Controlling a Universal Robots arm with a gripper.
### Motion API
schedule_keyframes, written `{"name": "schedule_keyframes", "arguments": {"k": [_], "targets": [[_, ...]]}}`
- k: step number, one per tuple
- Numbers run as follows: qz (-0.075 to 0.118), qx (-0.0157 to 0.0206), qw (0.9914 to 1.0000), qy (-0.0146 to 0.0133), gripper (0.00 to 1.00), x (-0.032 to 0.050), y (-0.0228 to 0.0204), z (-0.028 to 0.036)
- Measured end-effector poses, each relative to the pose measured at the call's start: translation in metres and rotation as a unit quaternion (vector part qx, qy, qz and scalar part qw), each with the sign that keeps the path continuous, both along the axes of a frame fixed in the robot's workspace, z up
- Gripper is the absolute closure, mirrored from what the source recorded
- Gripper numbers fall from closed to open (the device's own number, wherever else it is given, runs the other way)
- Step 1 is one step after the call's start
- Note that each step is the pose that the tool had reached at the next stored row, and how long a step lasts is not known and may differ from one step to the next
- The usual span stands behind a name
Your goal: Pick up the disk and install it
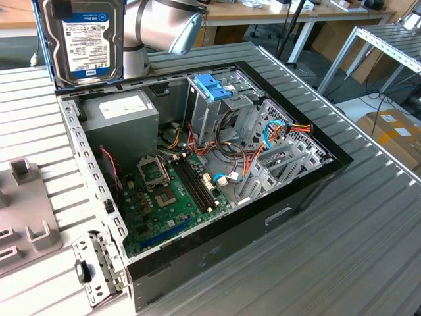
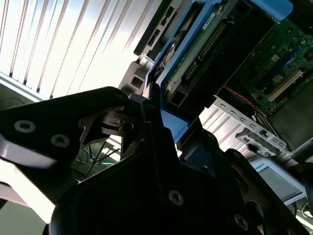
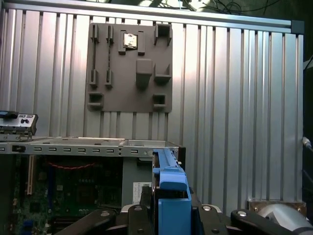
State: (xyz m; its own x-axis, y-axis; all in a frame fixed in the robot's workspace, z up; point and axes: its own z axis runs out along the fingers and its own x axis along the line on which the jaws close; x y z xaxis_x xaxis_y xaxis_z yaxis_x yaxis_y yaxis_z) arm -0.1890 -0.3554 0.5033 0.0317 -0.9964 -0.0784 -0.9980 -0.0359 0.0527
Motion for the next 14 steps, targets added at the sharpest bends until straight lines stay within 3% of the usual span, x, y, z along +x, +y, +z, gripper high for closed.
{"name": "schedule_keyframes", "arguments": {"k": [14], "targets": [[0.0, 0.0, 1.0, 0.0001, 0.63, 0.009, 0.0, -0.0006]]}}
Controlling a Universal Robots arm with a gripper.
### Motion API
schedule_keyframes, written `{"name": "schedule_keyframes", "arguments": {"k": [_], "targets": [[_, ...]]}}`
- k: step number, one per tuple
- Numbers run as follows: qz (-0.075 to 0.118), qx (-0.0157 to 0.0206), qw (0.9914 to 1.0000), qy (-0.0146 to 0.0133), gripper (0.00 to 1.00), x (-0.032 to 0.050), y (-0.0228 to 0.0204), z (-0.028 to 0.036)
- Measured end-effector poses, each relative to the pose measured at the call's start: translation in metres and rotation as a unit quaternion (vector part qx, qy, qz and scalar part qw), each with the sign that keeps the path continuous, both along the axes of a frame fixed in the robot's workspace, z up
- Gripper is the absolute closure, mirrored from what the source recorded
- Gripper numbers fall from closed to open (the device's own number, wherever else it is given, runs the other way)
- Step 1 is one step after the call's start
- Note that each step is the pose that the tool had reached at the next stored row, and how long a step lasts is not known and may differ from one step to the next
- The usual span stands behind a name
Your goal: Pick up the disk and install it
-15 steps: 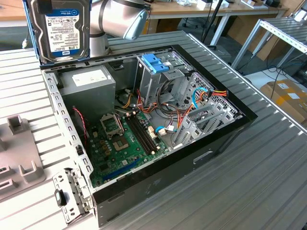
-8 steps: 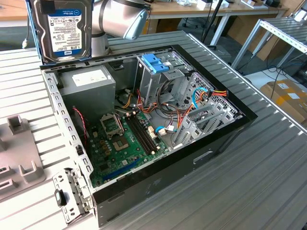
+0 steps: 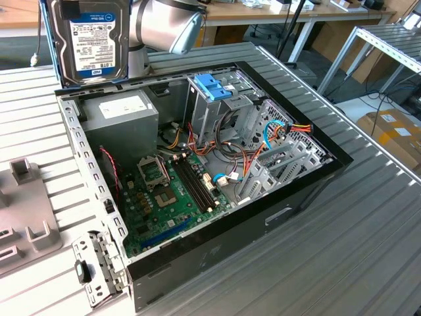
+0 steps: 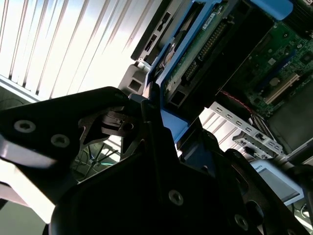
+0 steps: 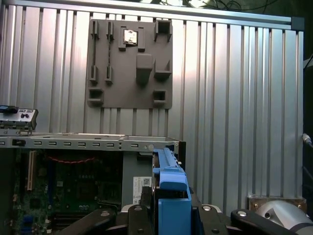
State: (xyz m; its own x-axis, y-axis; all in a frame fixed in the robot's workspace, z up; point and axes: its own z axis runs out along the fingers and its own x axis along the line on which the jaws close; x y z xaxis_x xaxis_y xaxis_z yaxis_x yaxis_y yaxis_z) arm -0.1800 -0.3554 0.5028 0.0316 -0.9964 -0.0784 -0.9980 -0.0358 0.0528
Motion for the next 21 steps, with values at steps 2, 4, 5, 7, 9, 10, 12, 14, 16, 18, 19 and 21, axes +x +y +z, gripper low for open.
{"name": "schedule_keyframes", "arguments": {"k": [2, 4, 5, 7, 9, 10, 12, 14, 16, 18, 19, 21], "targets": [[0.0, -0.0001, 1.0, 0.0, 0.63, 0.0015, 0.0, -0.0001], [0.0, 0.0, 1.0, 0.0, 0.63, 0.0027, 0.0, -0.0001], [0.0, 0.0, 1.0, 0.0, 0.63, 0.0035, 0.0, -0.0002], [0.0, 0.0, 1.0, 0.0, 0.63, 0.0051, 0.0, -0.0003], [0.0, 0.0, 1.0, 0.0, 0.63, 0.007, 0.0, -0.0004], [0.0, 0.0, 1.0, 0.0, 0.63, 0.0077, 0.0, -0.0004], [0.0, 0.0, 1.0, 0.0001, 0.63, 0.0088, 0.0, -0.0004], [0.0, 0.0, 1.0, 0.0001, 0.63, 0.01, 0.0, -0.0005], [0.0, 0.0, 1.0, 0.0, 0.63, 0.0117, 0.0, -0.0007], [0.0, 0.0, 1.0, 0.0001, 0.63, 0.014, 0.0, -0.0008], [0.0, 0.0, 1.0, 0.0001, 0.63, 0.0145, 0.0, -0.0008], [0.0, 0.0, 1.0, 0.0001, 0.63, 0.0156, 0.0, -0.0009]]}}
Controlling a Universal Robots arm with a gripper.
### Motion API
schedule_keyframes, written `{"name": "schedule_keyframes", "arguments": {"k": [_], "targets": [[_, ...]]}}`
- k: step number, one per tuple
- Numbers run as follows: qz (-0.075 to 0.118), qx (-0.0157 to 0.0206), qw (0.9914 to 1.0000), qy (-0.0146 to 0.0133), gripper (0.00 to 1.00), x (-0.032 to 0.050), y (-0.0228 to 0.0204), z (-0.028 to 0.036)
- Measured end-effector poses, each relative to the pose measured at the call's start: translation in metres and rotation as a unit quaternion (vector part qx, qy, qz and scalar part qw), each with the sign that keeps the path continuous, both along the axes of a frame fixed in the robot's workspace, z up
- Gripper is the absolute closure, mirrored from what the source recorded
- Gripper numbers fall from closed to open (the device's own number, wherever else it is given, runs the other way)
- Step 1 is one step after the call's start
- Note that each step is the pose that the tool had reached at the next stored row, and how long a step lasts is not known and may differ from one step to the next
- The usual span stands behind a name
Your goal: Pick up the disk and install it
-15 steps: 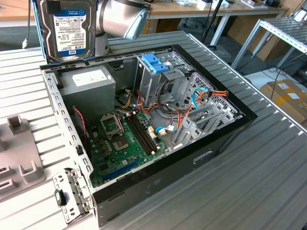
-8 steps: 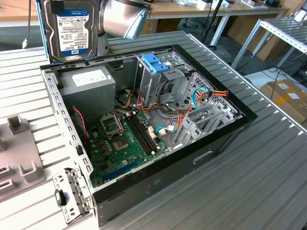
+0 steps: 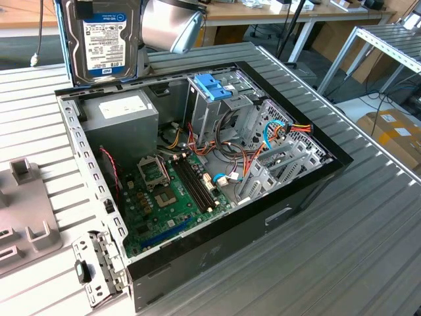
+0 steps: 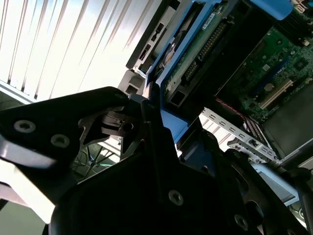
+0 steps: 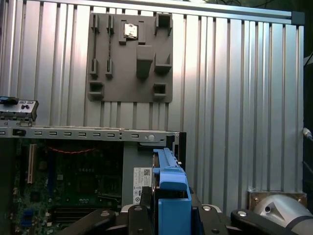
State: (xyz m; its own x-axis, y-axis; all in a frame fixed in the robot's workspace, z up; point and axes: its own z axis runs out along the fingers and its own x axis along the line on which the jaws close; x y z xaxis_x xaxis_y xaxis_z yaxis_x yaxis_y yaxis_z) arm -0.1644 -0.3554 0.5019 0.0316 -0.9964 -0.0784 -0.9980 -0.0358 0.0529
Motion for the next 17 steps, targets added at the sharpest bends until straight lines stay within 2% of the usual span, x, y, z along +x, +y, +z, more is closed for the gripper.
{"name": "schedule_keyframes", "arguments": {"k": [17], "targets": [[0.0, 0.0, 1.0, 0.0, 0.63, 0.01, 0.0, -0.0005]]}}
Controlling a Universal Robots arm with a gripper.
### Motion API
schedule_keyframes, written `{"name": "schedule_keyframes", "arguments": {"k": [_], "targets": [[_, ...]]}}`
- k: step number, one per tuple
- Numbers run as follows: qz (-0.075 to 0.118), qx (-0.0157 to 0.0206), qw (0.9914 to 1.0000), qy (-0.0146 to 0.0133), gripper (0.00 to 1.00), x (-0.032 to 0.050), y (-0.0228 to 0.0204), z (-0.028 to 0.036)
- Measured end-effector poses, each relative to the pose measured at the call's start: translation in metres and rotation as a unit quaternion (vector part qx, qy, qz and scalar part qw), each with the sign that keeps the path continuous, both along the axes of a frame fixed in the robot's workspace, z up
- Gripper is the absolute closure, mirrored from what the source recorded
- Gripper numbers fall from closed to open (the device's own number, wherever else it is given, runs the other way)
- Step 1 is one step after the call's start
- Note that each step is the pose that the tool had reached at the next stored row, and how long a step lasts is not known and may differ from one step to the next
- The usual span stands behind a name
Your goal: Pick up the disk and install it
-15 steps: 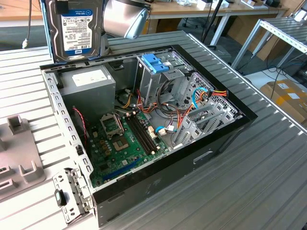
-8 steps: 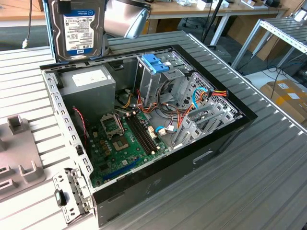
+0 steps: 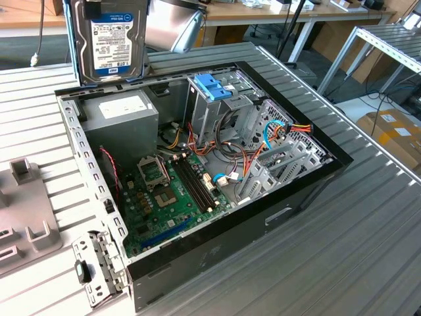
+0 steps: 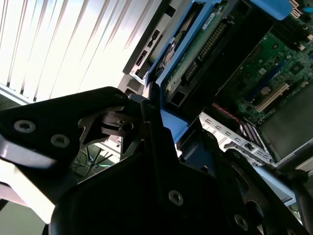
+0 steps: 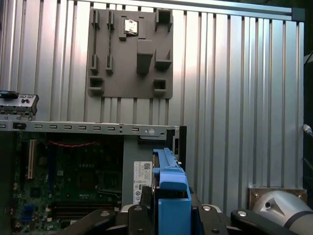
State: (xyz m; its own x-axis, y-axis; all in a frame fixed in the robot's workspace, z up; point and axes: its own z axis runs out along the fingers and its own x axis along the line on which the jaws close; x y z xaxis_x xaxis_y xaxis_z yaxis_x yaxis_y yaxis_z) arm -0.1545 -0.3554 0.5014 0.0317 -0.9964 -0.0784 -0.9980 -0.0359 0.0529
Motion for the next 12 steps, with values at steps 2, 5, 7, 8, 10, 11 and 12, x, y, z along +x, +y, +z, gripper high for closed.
{"name": "schedule_keyframes", "arguments": {"k": [2, 5, 7, 8, 10, 11, 12], "targets": [[0.0, 0.0, 1.0, 0.0, 0.63, 0.001, 0.0, 0.0], [0.0, 0.0, 1.0, 0.0, 0.63, 0.0028, -0.0001, -0.0002], [0.0, 0.0, 1.0, 0.0, 0.63, 0.0043, -0.0002, -0.0003], [0.0, 0.0, 1.0, 0.0, 0.63, 0.0047, -0.0002, -0.0003], [0.0, 0.0, 1.0, 0.0, 0.63, 0.0059, -0.0002, -0.0004], [0.0, 0.0, 1.0, 0.0, 0.63, 0.0063, -0.0002, -0.0004], [0.0, 0.0, 1.0, 0.0, 0.63, 0.0068, -0.0003, -0.0004]]}}
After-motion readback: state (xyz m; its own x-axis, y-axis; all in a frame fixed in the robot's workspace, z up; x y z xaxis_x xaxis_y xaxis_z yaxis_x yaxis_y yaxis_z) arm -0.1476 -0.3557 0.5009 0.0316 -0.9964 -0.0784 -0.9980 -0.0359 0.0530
